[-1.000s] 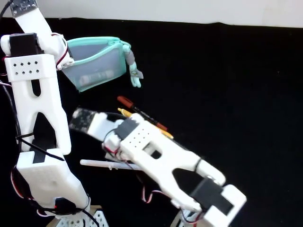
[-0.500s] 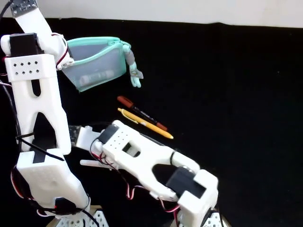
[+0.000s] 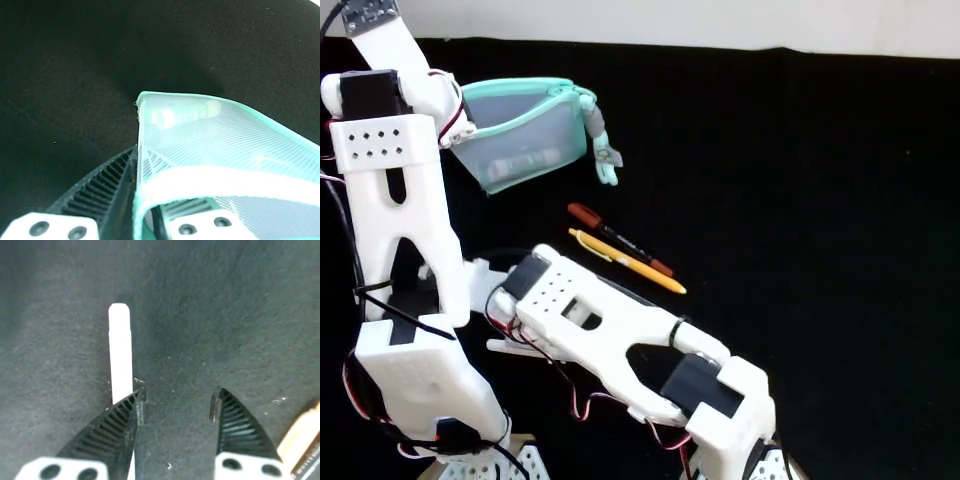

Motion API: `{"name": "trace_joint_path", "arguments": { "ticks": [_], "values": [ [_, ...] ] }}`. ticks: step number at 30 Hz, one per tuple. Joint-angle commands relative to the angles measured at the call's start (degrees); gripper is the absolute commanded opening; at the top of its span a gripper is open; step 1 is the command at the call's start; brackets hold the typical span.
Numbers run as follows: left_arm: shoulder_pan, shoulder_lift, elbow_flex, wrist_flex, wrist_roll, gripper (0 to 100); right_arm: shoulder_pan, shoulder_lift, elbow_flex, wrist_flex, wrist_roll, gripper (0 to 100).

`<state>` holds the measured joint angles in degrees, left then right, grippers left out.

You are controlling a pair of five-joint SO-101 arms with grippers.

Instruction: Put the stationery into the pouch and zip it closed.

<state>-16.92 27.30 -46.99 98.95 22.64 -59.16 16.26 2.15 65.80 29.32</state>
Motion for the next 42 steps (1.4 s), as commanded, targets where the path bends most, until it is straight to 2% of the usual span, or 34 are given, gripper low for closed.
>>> {"name": "trace_joint_path", "arguments": {
  "ticks": [1, 11, 26, 28, 31, 42],
  "values": [
    [-2.1, 2.6, 0.3, -0.8, -0.2, 1, -0.8, -0.3, -3.8, 2.6, -4.1, 21.0],
    [-2.0, 2.6, 0.3, -0.8, -0.2, 1, -4.5, 0.1, -3.2, 2.6, -13.2, 21.0],
    [-2.1, 2.3, 0.3, -0.6, -0.2, 1, -4.9, 9.7, -2.2, -3.2, -13.0, 20.7],
    [-2.1, 2.3, 0.3, -0.6, -0.2, 1, -4.7, 9.8, -2.1, -3.7, -12.7, 16.4],
    [-2.1, 2.3, 0.3, -0.5, -0.2, 1, -4.6, 10.2, -1.4, -5.1, -11.7, 1.1],
    [-2.1, 2.4, 0.3, -0.5, -0.2, 1, 0.0, 11.7, -1.2, -4.9, -12.0, 0.7]
  ]
}}
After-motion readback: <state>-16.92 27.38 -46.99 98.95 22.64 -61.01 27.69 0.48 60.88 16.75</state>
